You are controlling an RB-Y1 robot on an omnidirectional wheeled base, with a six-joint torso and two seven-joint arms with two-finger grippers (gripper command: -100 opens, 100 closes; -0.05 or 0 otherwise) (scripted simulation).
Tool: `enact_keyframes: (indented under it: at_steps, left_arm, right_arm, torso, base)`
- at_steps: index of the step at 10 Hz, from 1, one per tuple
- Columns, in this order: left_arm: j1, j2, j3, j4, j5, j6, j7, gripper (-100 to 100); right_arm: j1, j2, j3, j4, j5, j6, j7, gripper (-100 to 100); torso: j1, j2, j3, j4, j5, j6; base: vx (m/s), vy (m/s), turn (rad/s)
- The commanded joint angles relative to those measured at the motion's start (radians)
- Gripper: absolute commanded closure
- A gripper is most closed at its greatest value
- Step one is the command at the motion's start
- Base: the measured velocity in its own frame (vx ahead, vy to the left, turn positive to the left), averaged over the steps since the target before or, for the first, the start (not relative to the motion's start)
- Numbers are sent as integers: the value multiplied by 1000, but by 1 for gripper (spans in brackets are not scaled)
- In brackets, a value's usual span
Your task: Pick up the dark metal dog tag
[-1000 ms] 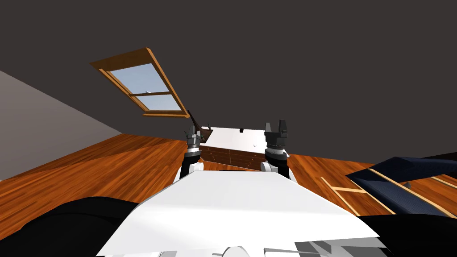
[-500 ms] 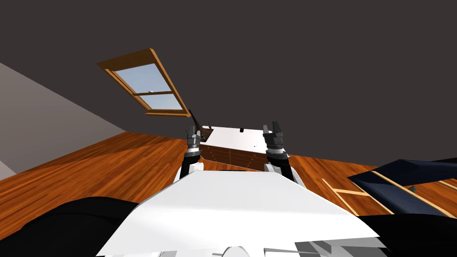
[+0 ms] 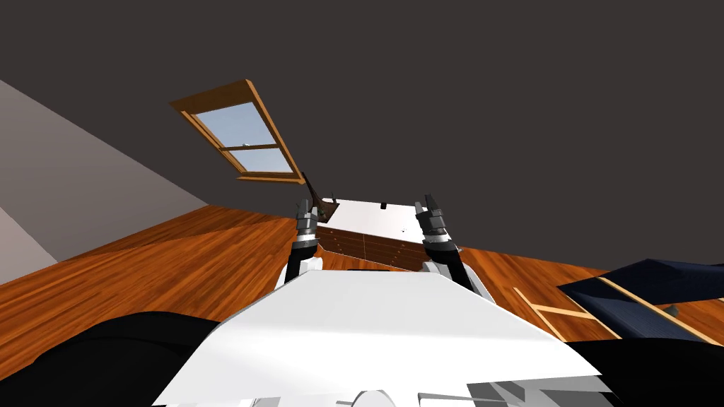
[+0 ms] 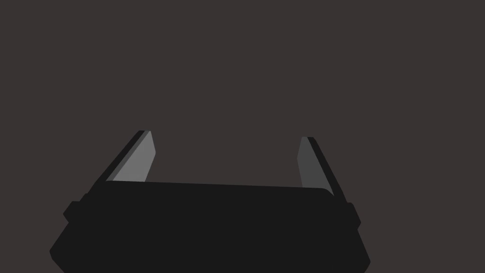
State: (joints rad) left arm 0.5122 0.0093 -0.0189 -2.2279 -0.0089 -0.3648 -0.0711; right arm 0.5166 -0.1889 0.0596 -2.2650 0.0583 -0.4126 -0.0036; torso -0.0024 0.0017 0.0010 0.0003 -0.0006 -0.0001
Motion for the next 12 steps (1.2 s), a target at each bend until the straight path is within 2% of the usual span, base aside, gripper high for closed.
enact_keyframes:
  at_steps: [1, 6, 7, 8, 9, 12]
  left_arm:
    - [0, 0, 0, 0, 0, 0, 0, 0]
    - [0, 0, 0, 0, 0, 0, 0, 0]
    - [0, 0, 0, 0, 0, 0, 0, 0]
    - [0, 0, 0, 0, 0, 0, 0, 0]
    - [0, 0, 0, 0, 0, 0, 0, 0]
    - [0, 0, 0, 0, 0, 0, 0, 0]
  right_arm:
    - [-1, -9, 1, -1, -4, 34, 10, -100]
    - [11, -60, -9, -1, -42, 171, 60, -100]
    - [11, -60, -9, -1, -42, 195, 60, -100]
    - [11, -60, -9, -1, -42, 201, 60, -100]
    - [15, -73, -14, 0, -56, 242, 79, -100]
    - [19, -85, -19, 1, -70, 320, 98, -100]
  torso:
    - [0, 0, 0, 0, 0, 0]
    - [0, 0, 0, 0, 0, 0]
    - [0, 0, 0, 0, 0, 0]
    - [0, -1, 0, 0, 0, 0]
    - [1, -1, -1, 0, 0, 0]
    - [-1, 0, 0, 0, 0, 0]
  base:
    - [-20, -27, 51]
    - [-24, -34, 82]
    - [-22, -33, 70]
    - [-6, -15, 9]
    - [-17, -26, 143]
    - [-25, -40, 103]
